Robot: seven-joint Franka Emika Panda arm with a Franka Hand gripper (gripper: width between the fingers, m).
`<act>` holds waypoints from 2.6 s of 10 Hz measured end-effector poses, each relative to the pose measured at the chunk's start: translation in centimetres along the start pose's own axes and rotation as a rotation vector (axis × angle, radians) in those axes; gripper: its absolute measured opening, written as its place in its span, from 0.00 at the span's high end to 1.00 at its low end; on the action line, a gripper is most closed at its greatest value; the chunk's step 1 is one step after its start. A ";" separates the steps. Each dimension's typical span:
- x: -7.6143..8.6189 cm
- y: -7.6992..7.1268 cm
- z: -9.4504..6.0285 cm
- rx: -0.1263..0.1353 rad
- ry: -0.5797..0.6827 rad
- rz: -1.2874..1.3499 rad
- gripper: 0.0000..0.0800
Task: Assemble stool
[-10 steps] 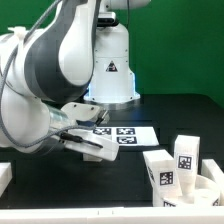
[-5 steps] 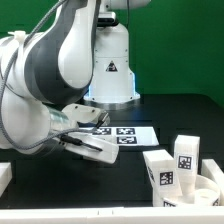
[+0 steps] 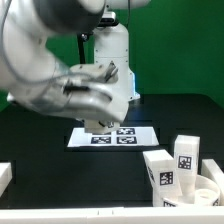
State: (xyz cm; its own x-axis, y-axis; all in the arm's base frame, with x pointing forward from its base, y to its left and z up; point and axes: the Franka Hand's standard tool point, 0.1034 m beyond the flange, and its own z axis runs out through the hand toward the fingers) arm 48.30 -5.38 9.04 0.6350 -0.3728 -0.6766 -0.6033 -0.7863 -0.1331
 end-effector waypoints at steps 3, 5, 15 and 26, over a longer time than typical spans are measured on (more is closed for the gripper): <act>0.7 -0.8 -0.3 0.004 0.193 0.007 0.59; -1.7 -5.8 -3.6 0.043 0.406 -0.057 0.59; -4.3 -17.4 -7.3 0.163 1.063 -0.100 0.59; -0.1 -21.1 -4.6 0.210 1.225 -0.122 0.59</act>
Offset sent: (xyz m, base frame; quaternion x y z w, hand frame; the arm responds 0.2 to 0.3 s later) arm 0.0179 0.0342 0.0411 -0.0130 0.2079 -0.0148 0.9779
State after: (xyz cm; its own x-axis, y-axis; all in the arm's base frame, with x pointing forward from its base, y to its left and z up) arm 63.16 8.99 15.25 0.6555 -0.6048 0.4523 -0.5022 -0.7963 -0.3371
